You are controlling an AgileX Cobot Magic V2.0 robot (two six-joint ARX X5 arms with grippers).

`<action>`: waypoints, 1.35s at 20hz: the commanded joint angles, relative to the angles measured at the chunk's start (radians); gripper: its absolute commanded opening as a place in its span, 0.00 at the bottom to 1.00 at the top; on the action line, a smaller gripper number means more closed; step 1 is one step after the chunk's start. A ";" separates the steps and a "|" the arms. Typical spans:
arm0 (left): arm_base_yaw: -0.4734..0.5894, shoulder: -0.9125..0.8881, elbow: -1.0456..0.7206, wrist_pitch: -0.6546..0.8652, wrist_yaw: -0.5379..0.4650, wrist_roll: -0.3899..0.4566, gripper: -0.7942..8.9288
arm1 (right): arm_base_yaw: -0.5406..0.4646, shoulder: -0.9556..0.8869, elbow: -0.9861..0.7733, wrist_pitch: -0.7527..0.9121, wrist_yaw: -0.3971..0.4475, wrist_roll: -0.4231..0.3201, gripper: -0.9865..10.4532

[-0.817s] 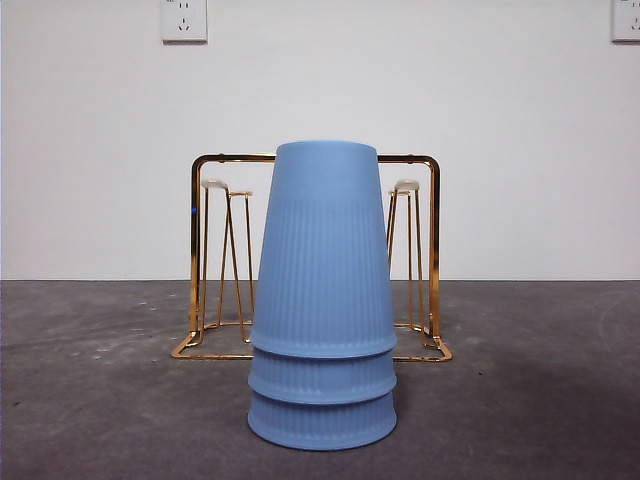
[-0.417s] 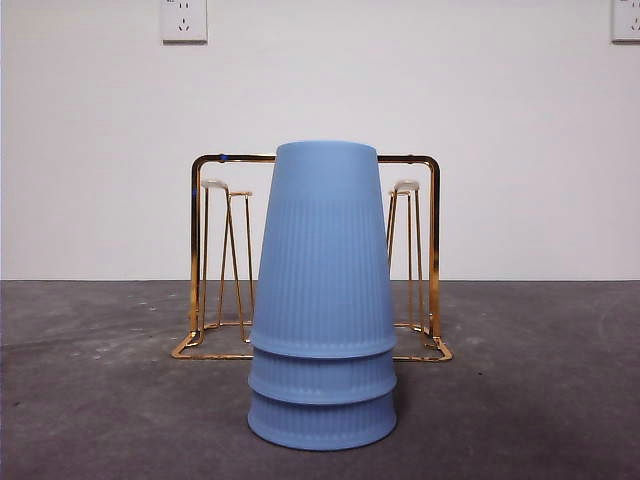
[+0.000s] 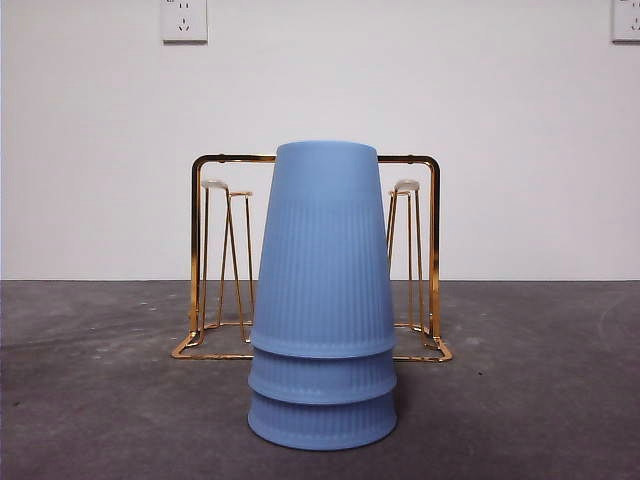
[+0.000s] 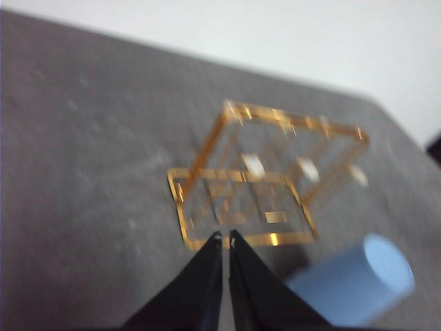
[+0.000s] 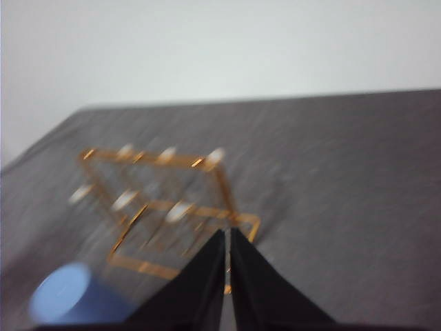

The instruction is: Pick the top cup and place it on cupholder, pick up the mid cup and place it on cupholder, last pick the bottom cup and place it on cupholder.

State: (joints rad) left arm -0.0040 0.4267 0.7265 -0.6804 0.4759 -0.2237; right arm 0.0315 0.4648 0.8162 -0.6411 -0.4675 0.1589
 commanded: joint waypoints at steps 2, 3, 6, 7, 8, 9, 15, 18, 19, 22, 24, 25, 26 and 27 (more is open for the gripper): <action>-0.021 0.074 0.067 -0.106 0.062 0.157 0.09 | 0.005 0.090 0.085 -0.109 -0.098 -0.124 0.09; -0.028 0.087 0.076 -0.128 0.074 0.172 0.09 | 0.012 0.107 0.098 -0.132 -0.108 -0.136 0.09; -0.053 0.116 0.093 -0.187 0.101 0.210 0.09 | 0.042 0.143 0.117 -0.190 -0.111 -0.154 0.09; -0.060 0.119 0.093 -0.198 0.101 0.217 0.09 | 0.052 0.149 0.117 -0.203 -0.111 -0.158 0.09; -0.068 0.122 0.093 -0.207 0.101 0.220 0.09 | 0.064 0.156 0.117 -0.221 -0.109 -0.167 0.09; -0.076 0.122 0.094 -0.214 0.101 0.220 0.09 | 0.074 0.160 0.117 -0.238 -0.109 -0.172 0.09; -0.088 0.114 0.094 -0.216 0.101 0.211 0.38 | 0.129 0.161 0.117 -0.261 -0.101 -0.174 0.31; -0.088 0.114 0.094 -0.216 0.101 0.207 0.53 | 0.140 0.162 0.117 -0.260 -0.100 -0.167 0.40; -0.088 0.114 0.094 -0.215 0.101 0.207 0.53 | 0.147 0.162 0.117 -0.257 -0.101 -0.167 0.40; -0.088 0.114 0.094 -0.214 0.101 0.207 0.53 | 0.192 0.180 0.117 -0.243 -0.108 -0.154 0.40; -0.088 0.114 0.094 -0.211 0.101 0.207 0.53 | 0.251 0.214 0.117 -0.225 -0.112 -0.135 0.40; -0.088 0.114 0.094 -0.211 0.101 0.207 0.53 | 0.285 0.236 0.117 -0.215 -0.111 -0.133 0.40; -0.088 0.114 0.094 -0.211 0.101 0.207 0.53 | 0.320 0.262 0.117 -0.200 -0.109 -0.132 0.40; -0.088 0.114 0.094 -0.211 0.101 0.207 0.53 | 0.354 0.289 0.117 -0.178 -0.108 -0.128 0.41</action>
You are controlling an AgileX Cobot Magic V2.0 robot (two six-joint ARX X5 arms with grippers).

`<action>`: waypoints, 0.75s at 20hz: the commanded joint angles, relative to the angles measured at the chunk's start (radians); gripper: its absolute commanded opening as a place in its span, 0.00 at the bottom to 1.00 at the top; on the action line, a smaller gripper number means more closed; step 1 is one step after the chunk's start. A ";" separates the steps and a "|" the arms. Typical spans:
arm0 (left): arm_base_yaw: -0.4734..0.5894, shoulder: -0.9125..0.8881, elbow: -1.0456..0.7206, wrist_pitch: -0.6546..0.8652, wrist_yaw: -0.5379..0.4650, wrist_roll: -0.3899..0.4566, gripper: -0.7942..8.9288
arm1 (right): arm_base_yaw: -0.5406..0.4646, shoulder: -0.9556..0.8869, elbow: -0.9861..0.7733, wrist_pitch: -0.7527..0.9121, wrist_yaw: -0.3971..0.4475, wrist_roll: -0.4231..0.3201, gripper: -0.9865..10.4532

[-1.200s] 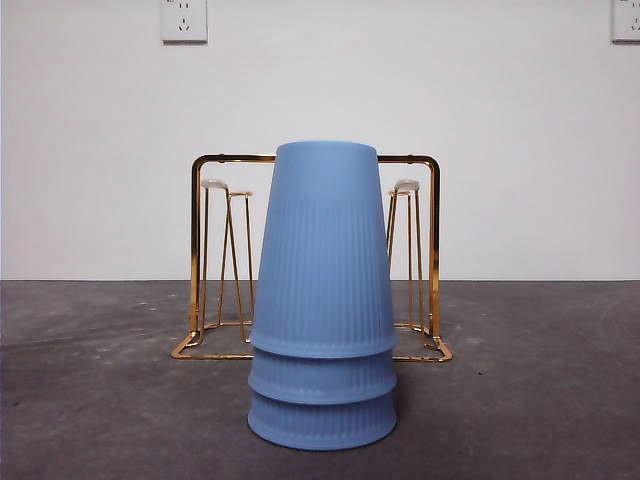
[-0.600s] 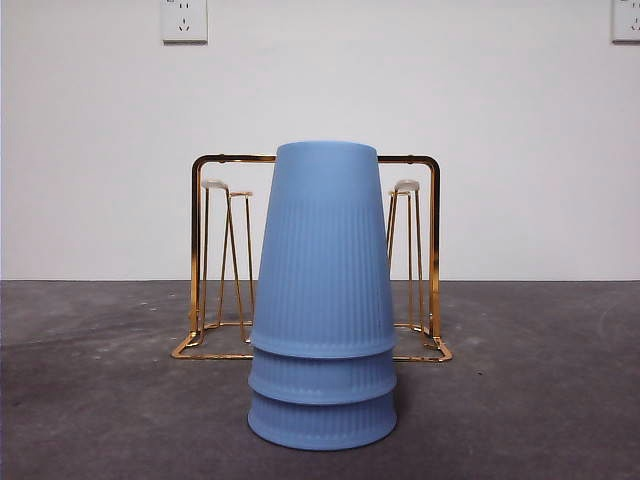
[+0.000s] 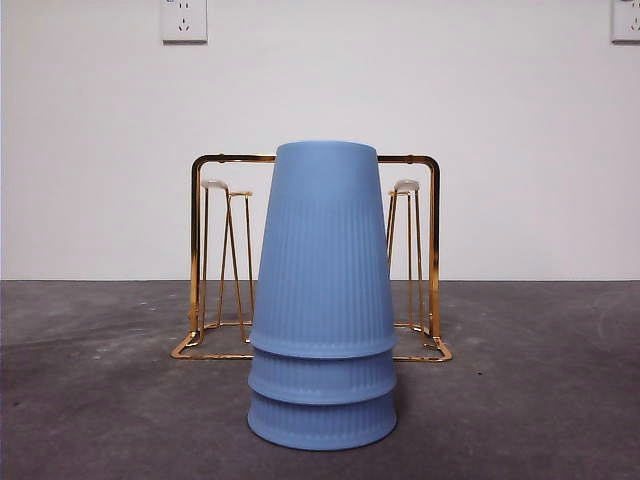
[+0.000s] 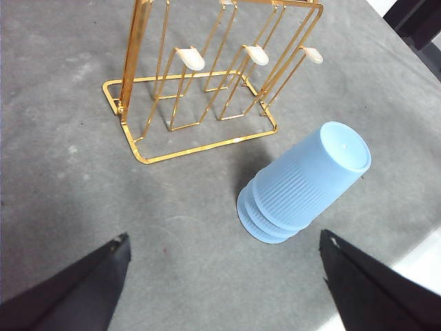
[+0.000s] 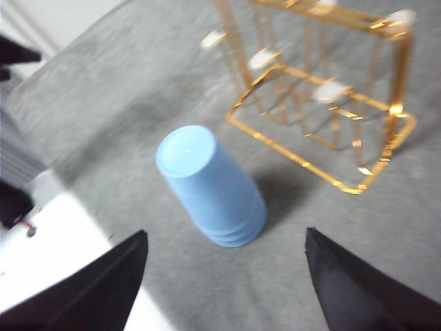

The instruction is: Pick the top cup and place it on cupholder, pick up the mid cup and place it on cupholder, last pick the bottom cup and place it on cupholder.

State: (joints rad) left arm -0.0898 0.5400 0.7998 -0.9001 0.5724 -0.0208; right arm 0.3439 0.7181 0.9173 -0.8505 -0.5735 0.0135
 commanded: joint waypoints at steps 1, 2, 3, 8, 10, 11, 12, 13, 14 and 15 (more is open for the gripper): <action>-0.002 0.001 0.021 0.009 0.004 0.004 0.53 | 0.076 0.064 0.016 0.060 -0.001 0.028 0.41; -0.002 0.001 0.021 0.009 0.004 0.004 0.53 | 0.111 0.094 0.016 0.092 0.001 0.034 0.42; -0.002 0.001 0.021 0.009 0.004 0.004 0.53 | 0.147 0.123 0.016 0.124 0.017 0.039 0.42; -0.002 0.001 0.021 0.009 0.004 0.002 0.53 | 0.307 0.273 0.026 0.272 0.123 0.039 0.46; -0.002 0.001 0.021 0.009 0.004 0.002 0.53 | 0.358 0.331 0.037 0.315 0.182 0.039 0.46; -0.002 0.001 0.021 0.009 0.004 0.002 0.53 | 0.378 0.357 0.041 0.335 0.201 0.039 0.46; -0.002 0.001 0.020 0.009 0.004 0.002 0.53 | 0.395 0.381 0.041 0.358 0.212 0.039 0.46; -0.002 0.001 0.020 0.008 0.004 0.002 0.53 | 0.408 0.404 0.041 0.376 0.219 0.039 0.46; -0.002 0.001 0.021 0.008 0.004 0.002 0.53 | 0.421 0.425 0.041 0.388 0.229 0.039 0.46; -0.002 0.001 0.021 0.008 0.004 0.002 0.53 | 0.434 0.446 0.041 0.395 0.243 0.038 0.46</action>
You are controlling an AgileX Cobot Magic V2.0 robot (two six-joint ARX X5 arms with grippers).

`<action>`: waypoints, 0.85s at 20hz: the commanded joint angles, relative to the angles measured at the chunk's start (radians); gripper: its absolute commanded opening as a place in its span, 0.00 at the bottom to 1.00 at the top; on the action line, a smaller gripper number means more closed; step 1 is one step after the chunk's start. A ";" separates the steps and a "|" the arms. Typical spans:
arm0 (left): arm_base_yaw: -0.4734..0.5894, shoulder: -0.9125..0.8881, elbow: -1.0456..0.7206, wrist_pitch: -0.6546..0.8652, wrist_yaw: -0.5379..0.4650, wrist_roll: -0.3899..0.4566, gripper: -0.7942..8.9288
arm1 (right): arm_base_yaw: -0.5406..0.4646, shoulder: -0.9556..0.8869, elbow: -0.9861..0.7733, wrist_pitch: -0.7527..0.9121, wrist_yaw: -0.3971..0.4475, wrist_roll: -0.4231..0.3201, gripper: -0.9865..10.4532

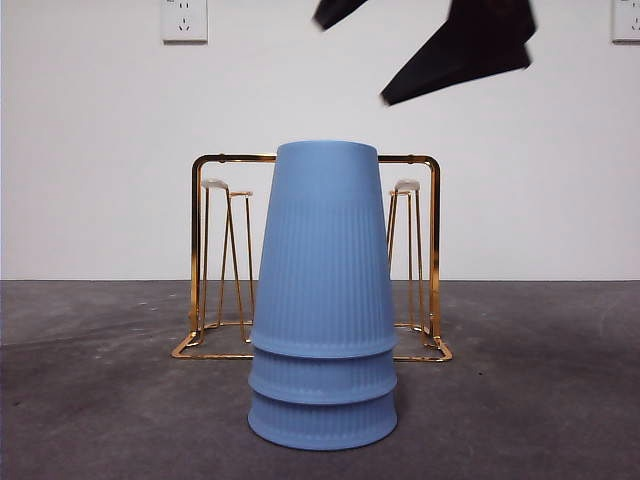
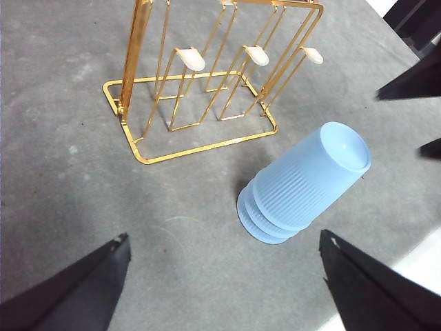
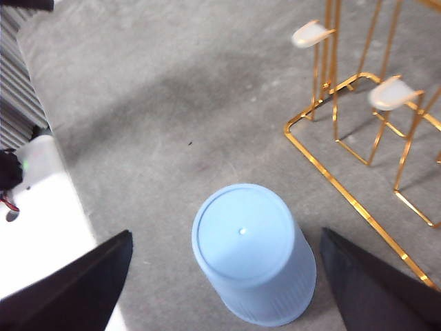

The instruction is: Pick the top cup and place it on cupholder, pick up the mid cup and place it on cupholder, last pick the bottom cup and place it on cupholder.

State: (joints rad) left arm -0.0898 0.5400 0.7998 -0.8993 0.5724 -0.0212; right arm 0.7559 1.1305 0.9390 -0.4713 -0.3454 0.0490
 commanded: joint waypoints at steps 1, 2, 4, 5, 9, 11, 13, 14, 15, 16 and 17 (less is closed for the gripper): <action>-0.002 0.001 0.021 0.008 0.004 0.002 0.53 | 0.032 0.053 0.019 0.023 0.026 -0.001 0.46; -0.002 0.001 0.021 0.008 0.004 0.002 0.53 | 0.043 0.070 0.019 0.027 0.040 -0.005 0.46; -0.002 0.001 0.021 0.008 0.004 0.002 0.53 | 0.056 0.102 0.019 0.044 0.068 -0.010 0.46; -0.002 0.001 0.021 0.008 0.005 0.002 0.53 | 0.062 0.121 0.019 0.053 0.082 -0.013 0.46; -0.002 0.001 0.021 0.008 0.004 0.002 0.53 | 0.072 0.170 0.019 0.080 0.097 -0.019 0.46; -0.002 0.001 0.021 0.008 0.004 0.002 0.53 | 0.076 0.183 0.019 0.081 0.113 -0.031 0.46; -0.002 0.001 0.021 0.008 0.004 0.002 0.53 | 0.076 0.187 0.019 0.082 0.113 -0.034 0.46; -0.002 0.001 0.020 0.008 0.004 0.002 0.53 | 0.076 0.188 0.019 0.081 0.113 -0.034 0.45; -0.002 0.001 0.021 0.008 0.004 0.002 0.53 | 0.076 0.190 0.019 0.077 0.112 -0.034 0.41; -0.002 0.001 0.021 0.008 0.005 0.002 0.53 | 0.076 0.190 0.019 0.074 0.111 -0.035 0.38; -0.002 0.001 0.021 0.008 0.004 0.002 0.53 | 0.076 0.190 0.019 0.075 0.110 -0.036 0.36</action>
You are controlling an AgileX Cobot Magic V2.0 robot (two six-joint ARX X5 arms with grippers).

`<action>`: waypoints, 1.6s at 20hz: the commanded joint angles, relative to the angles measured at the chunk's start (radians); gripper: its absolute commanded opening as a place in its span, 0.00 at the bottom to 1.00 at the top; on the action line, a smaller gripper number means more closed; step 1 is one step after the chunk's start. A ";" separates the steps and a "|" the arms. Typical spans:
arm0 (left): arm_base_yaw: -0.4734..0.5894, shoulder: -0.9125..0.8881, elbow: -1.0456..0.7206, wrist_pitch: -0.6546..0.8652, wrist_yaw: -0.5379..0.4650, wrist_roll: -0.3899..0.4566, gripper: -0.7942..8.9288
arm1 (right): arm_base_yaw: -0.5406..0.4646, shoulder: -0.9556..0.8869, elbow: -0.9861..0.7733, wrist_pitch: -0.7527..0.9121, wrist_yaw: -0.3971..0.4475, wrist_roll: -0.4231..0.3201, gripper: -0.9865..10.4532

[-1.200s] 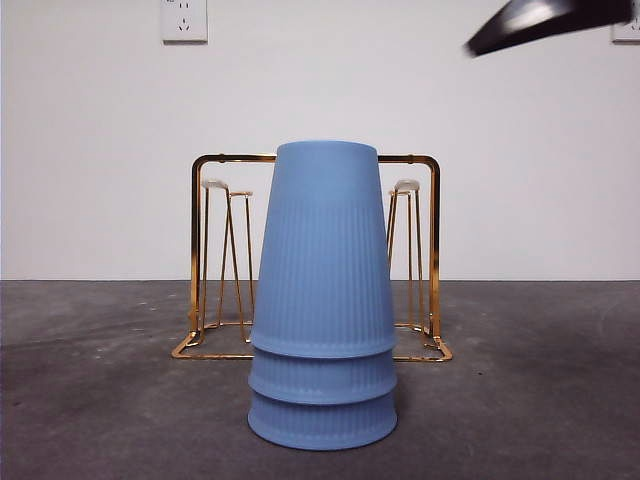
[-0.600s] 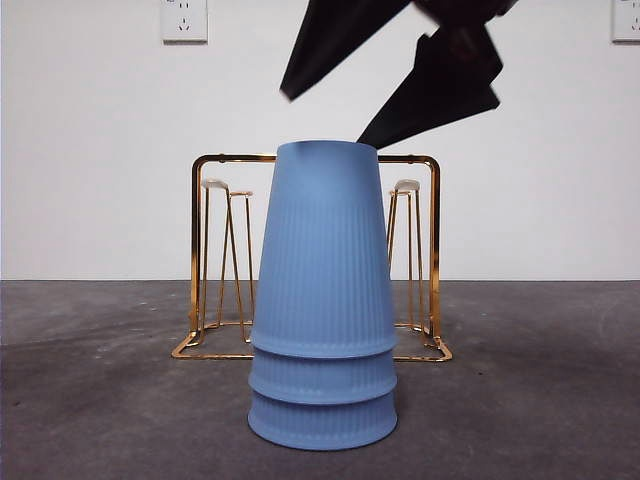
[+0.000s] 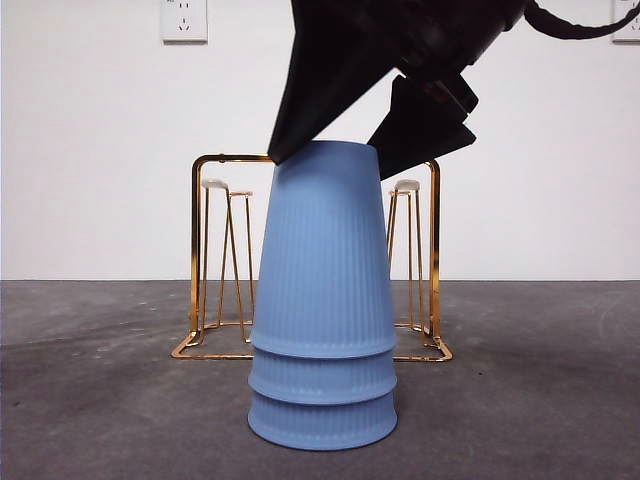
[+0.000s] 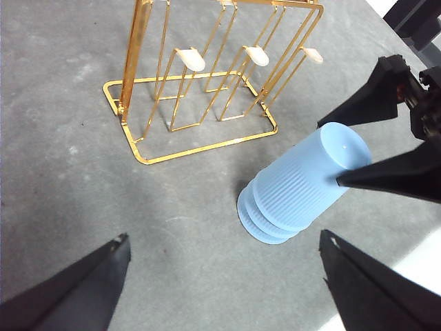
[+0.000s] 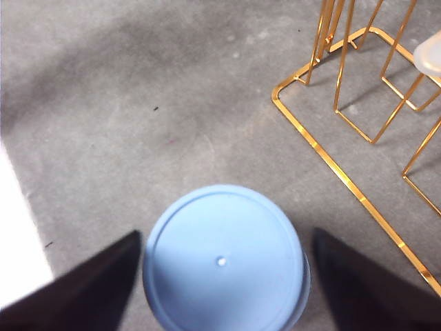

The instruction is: Pick the top cup and place it on cupholder, pick up the mid cup and place it on cupholder, last pick the bottom cup and place it on cupholder.

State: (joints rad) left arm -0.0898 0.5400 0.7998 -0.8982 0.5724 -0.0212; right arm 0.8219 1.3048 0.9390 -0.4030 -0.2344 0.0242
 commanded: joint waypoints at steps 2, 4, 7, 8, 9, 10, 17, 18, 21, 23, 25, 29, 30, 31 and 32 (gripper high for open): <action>-0.002 0.001 0.021 0.007 0.004 0.002 0.53 | 0.010 0.015 0.019 0.006 -0.001 -0.011 0.36; -0.002 0.001 0.021 0.007 0.004 0.002 0.53 | 0.010 0.015 0.019 0.006 -0.008 -0.011 0.34; -0.002 0.001 0.021 0.008 0.004 0.002 0.53 | 0.010 0.015 0.019 0.007 -0.024 -0.014 0.26; -0.002 0.001 0.021 0.008 0.004 0.002 0.53 | 0.010 0.015 0.019 0.007 -0.024 -0.014 0.24; -0.002 0.001 0.020 0.008 0.004 0.002 0.53 | 0.010 0.014 0.019 0.007 -0.024 -0.015 0.22; -0.002 0.001 0.020 0.008 0.004 0.002 0.53 | 0.010 0.014 0.019 0.007 -0.024 -0.015 0.21; -0.002 0.001 0.021 0.008 0.004 0.002 0.53 | 0.010 -0.015 0.061 -0.003 -0.020 -0.014 0.20; -0.002 0.001 0.021 0.008 0.004 0.002 0.53 | 0.010 -0.021 0.079 -0.021 -0.019 -0.015 0.20; -0.002 0.001 0.021 0.008 0.004 0.002 0.53 | 0.010 -0.033 0.156 -0.103 -0.019 -0.032 0.20; -0.002 0.001 0.021 0.008 0.004 0.002 0.53 | 0.010 -0.034 0.227 -0.171 -0.019 -0.040 0.20; -0.002 0.001 0.020 0.008 0.004 0.002 0.53 | 0.010 -0.034 0.306 -0.236 -0.019 -0.050 0.20; -0.002 0.001 0.020 0.008 0.004 0.002 0.53 | 0.005 -0.047 0.471 -0.368 0.029 -0.071 0.20; -0.002 0.001 0.021 0.008 0.004 0.002 0.53 | -0.001 -0.055 0.502 -0.392 0.063 -0.077 0.19; -0.002 0.001 0.021 0.008 0.004 0.002 0.53 | -0.014 -0.066 0.525 -0.408 0.093 -0.088 0.20; -0.002 0.001 0.020 0.008 0.004 0.002 0.53 | -0.034 -0.075 0.534 -0.410 0.114 -0.093 0.20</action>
State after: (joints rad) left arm -0.0898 0.5400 0.7998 -0.8974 0.5724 -0.0212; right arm 0.7834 1.2205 1.4521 -0.8154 -0.1287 -0.0502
